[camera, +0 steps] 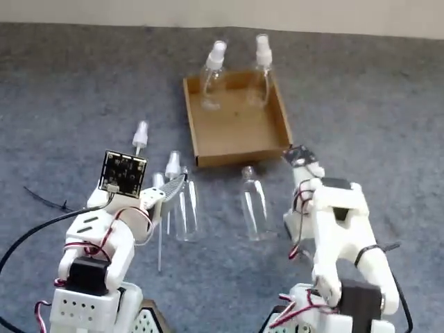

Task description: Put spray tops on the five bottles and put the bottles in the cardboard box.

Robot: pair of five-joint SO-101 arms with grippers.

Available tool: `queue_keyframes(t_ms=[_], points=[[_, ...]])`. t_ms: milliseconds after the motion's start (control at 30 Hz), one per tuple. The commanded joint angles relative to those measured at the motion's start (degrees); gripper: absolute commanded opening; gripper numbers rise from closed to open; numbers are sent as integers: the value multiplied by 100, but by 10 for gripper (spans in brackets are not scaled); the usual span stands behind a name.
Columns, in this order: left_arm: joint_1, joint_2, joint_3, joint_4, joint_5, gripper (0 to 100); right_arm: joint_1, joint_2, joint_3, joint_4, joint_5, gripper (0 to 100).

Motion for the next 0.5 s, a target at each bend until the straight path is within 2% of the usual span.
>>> queue_keyframes(t_ms=[0,267,467], points=[[-92,4,-22,-167,44,294,866,567,-1015,-365,-352,122],[-84,4,-22,-158,44,294,2308,2325,-3055,-356,-167,105],[-84,4,-22,-158,44,294,2536,2976,-3424,-347,79,141]])
